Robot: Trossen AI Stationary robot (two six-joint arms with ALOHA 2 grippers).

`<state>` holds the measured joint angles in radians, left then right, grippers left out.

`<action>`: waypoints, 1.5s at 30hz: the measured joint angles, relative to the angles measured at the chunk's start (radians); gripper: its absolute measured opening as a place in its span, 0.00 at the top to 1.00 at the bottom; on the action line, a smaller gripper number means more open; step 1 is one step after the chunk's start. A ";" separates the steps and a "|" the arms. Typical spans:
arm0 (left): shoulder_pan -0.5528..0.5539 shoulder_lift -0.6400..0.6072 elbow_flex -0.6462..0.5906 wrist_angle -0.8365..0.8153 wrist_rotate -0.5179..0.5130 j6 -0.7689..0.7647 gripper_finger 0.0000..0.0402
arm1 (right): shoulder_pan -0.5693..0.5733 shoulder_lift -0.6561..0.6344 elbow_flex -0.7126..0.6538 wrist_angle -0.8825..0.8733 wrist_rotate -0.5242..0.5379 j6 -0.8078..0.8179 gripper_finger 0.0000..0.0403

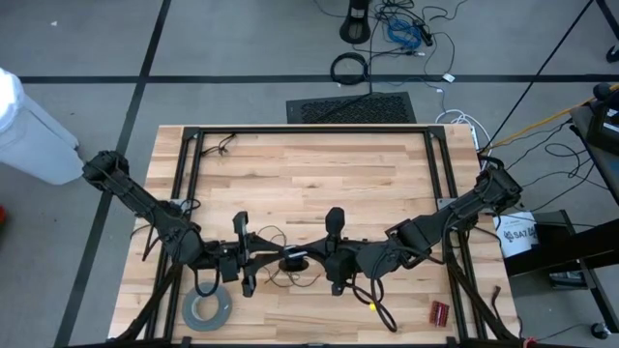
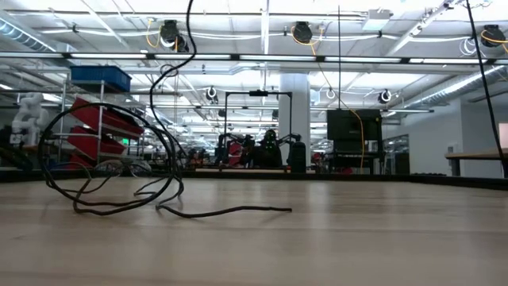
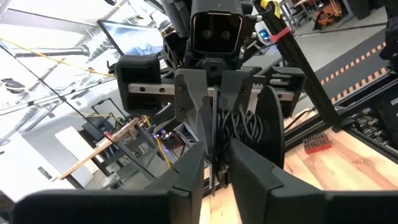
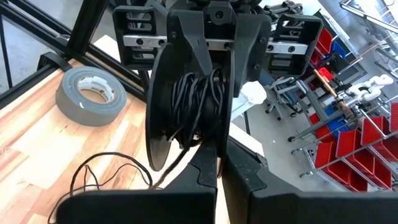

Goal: Coil cords
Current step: Uncoil the black wire from the spool

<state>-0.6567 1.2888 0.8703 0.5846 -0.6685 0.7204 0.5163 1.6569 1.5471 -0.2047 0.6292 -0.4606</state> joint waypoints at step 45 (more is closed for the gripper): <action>-0.068 -0.099 0.000 -0.113 -0.108 0.083 1.00 | 0.061 0.073 0.000 -0.237 0.130 0.691 0.80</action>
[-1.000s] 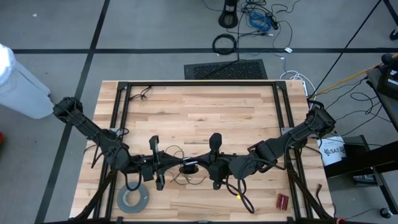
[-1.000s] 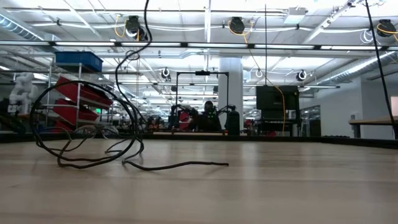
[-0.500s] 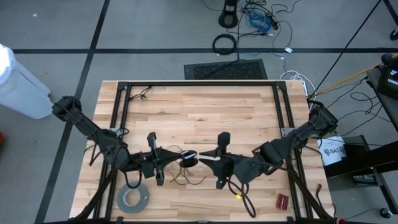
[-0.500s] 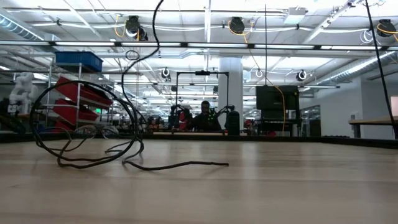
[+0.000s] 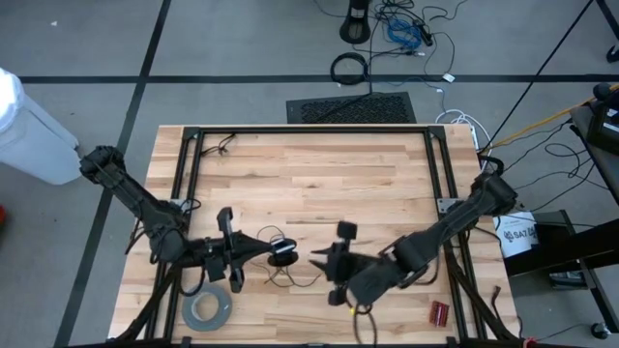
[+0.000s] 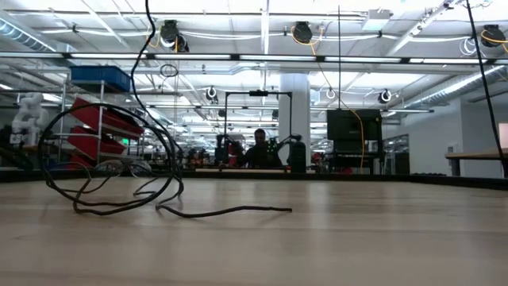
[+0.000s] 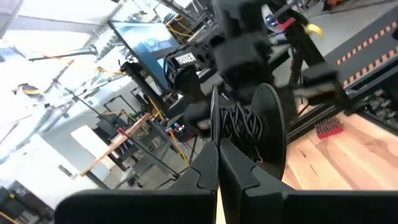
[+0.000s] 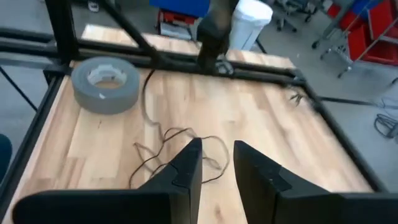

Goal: Coil cords
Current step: Uncoil the black wire from the spool

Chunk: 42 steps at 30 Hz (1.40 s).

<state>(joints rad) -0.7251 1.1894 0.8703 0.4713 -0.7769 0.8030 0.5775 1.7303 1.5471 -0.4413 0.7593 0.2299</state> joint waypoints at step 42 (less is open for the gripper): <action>-0.108 -0.205 0.000 -0.362 -0.179 -0.143 1.00 | -0.079 0.203 -0.001 0.200 -0.133 0.146 0.80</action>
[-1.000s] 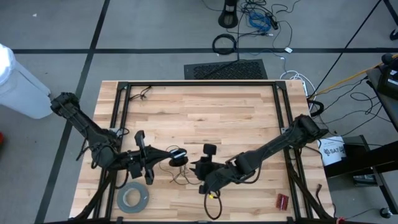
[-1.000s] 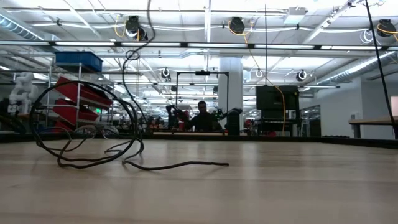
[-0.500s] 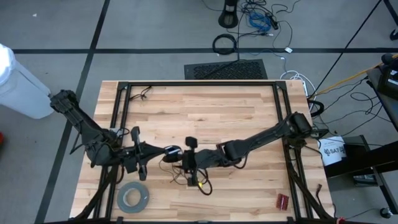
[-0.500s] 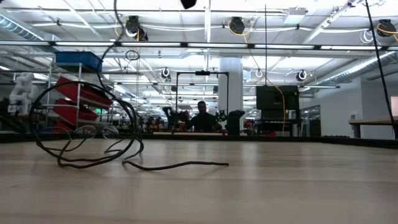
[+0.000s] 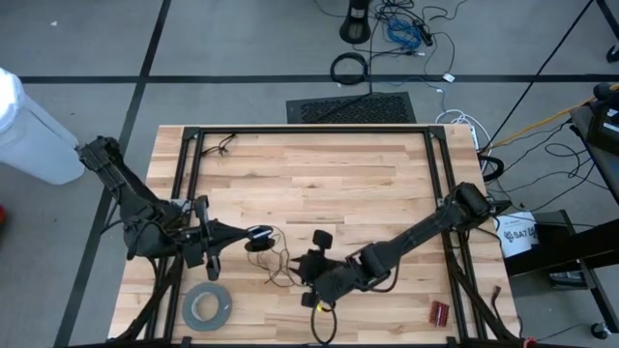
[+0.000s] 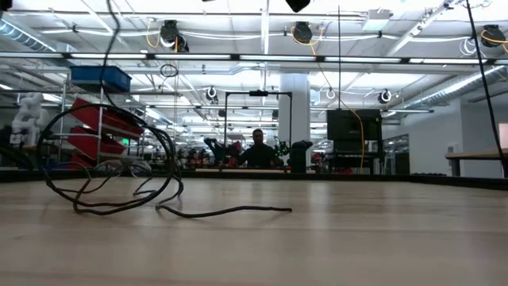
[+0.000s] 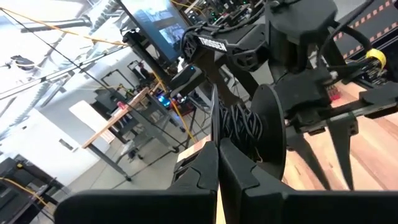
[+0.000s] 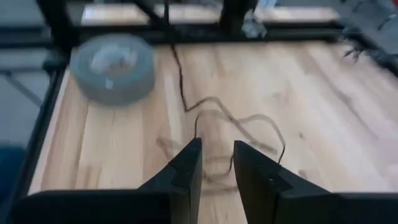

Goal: Coil cords
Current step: Uncoil the black wire from the spool

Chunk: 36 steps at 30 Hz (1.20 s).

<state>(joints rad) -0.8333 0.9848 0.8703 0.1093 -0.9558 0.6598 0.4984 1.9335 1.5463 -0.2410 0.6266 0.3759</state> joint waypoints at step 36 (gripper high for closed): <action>0.001 0.000 0.000 0.009 0.000 0.001 1.00 | 0.043 0.163 0.000 0.571 0.265 -0.283 0.60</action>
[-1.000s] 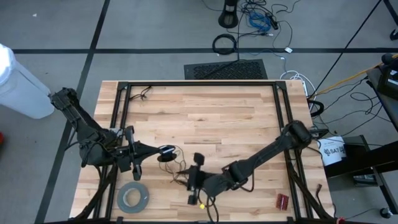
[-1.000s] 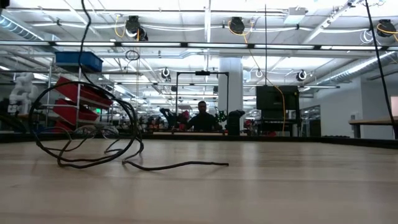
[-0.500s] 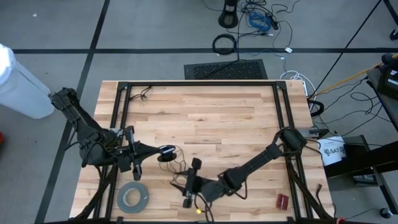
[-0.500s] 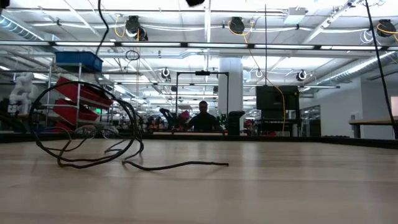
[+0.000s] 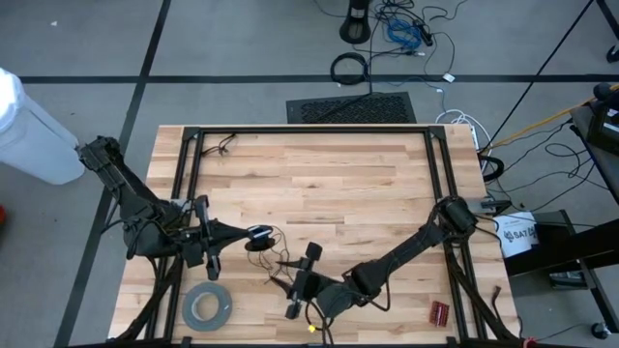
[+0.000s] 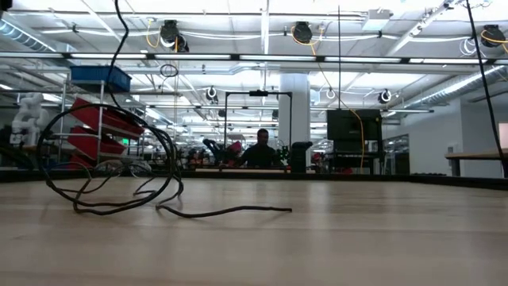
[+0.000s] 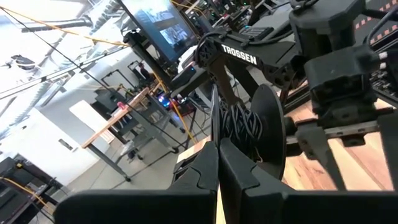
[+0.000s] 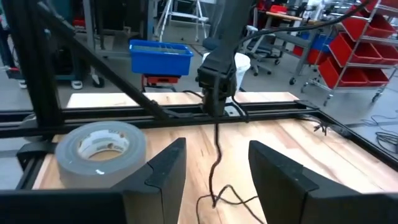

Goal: Coil cords
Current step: Uncoil the black wire from the spool

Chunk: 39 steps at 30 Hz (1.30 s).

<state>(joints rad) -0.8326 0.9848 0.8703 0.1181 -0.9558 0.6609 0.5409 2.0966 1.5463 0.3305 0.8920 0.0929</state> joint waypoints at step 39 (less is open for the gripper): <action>-0.001 0.002 0.000 -0.094 0.001 0.053 1.00 | 0.218 -0.160 0.000 0.237 0.214 -0.346 1.00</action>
<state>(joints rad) -0.8337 0.9871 0.8703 0.0244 -0.9550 0.7143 0.7585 1.9369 1.5467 0.5676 1.1064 -0.2529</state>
